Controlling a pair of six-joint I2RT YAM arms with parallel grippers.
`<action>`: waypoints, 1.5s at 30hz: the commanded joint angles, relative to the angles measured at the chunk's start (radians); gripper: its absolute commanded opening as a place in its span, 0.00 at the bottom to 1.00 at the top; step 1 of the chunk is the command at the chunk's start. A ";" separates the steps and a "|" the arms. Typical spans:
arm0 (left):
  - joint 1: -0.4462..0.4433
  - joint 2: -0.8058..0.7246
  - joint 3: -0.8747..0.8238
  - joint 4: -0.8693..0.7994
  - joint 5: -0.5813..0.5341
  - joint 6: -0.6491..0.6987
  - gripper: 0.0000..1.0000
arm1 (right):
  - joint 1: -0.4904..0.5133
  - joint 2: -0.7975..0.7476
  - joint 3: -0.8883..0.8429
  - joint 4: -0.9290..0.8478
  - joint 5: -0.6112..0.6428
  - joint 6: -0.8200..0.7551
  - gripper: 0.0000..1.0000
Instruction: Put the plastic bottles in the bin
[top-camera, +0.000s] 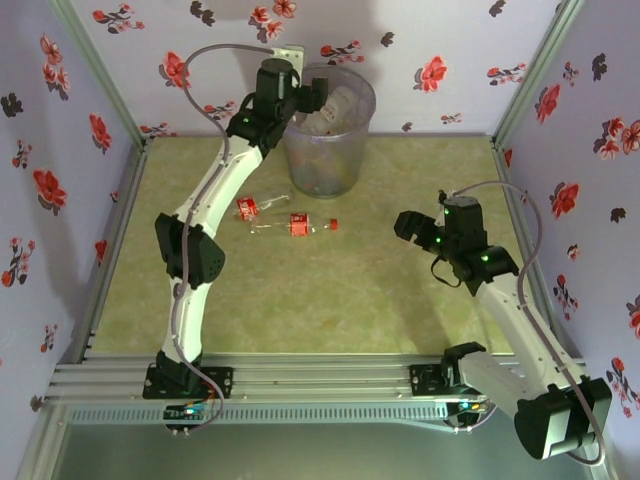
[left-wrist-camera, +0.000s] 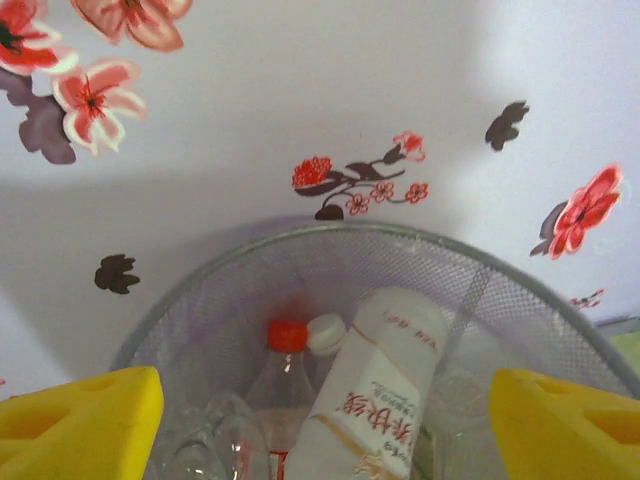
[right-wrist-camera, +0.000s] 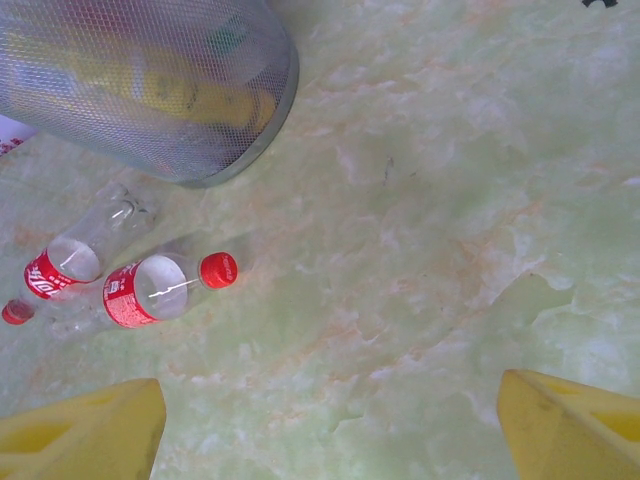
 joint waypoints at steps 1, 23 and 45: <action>0.003 0.000 0.012 -0.018 0.037 -0.024 0.81 | 0.008 -0.015 0.016 -0.005 0.020 -0.012 0.87; 0.205 -0.603 -0.796 -0.045 0.119 0.036 0.94 | 0.006 -0.002 -0.004 0.016 0.035 -0.026 0.87; 0.327 -0.440 -0.958 -0.013 0.414 0.166 0.94 | 0.007 -0.002 -0.024 0.012 0.041 -0.027 0.87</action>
